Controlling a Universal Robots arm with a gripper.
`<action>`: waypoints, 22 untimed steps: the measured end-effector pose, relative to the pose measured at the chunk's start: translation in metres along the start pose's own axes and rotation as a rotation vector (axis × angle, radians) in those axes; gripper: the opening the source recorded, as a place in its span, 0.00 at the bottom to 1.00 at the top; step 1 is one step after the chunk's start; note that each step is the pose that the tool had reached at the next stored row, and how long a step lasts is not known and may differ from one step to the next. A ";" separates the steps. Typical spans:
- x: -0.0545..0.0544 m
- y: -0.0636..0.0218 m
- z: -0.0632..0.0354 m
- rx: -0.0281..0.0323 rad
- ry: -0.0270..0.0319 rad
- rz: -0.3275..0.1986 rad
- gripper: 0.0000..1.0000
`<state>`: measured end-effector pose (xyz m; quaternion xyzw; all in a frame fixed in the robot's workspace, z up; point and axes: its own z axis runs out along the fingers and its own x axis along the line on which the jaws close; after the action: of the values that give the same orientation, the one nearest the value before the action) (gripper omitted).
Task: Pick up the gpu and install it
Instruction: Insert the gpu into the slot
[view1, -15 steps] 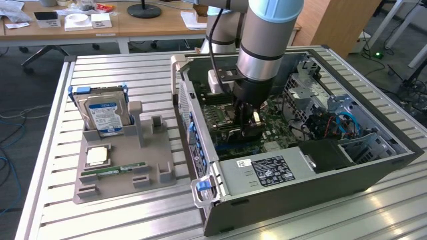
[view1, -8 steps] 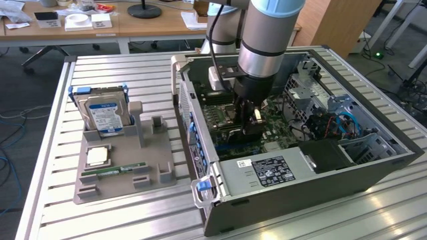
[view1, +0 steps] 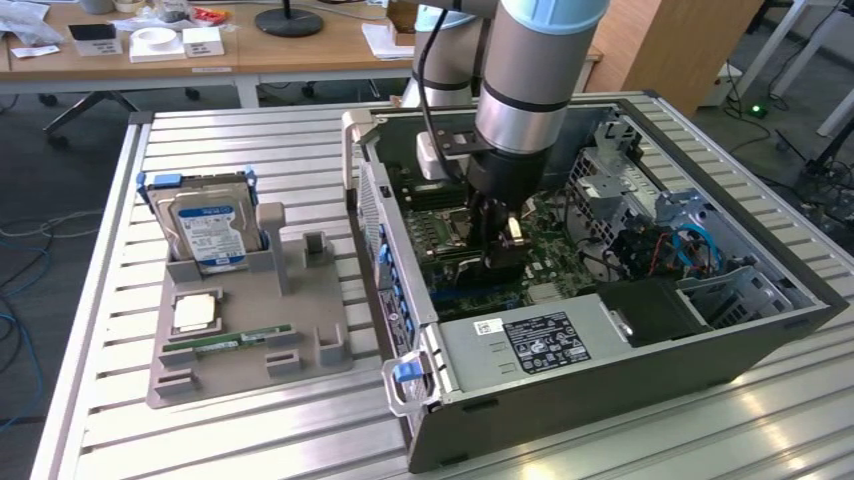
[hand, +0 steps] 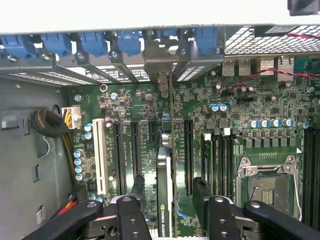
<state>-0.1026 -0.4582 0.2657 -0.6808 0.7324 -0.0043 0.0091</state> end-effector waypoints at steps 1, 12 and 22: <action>0.000 0.0001 0.0001 0.0000 0.0000 0.000 0.51; -0.003 0.0005 0.0058 0.0000 -0.0001 0.001 0.51; -0.004 0.0006 0.0073 0.0000 0.0000 0.000 0.51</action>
<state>-0.1027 -0.4540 0.2585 -0.6807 0.7325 -0.0043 0.0091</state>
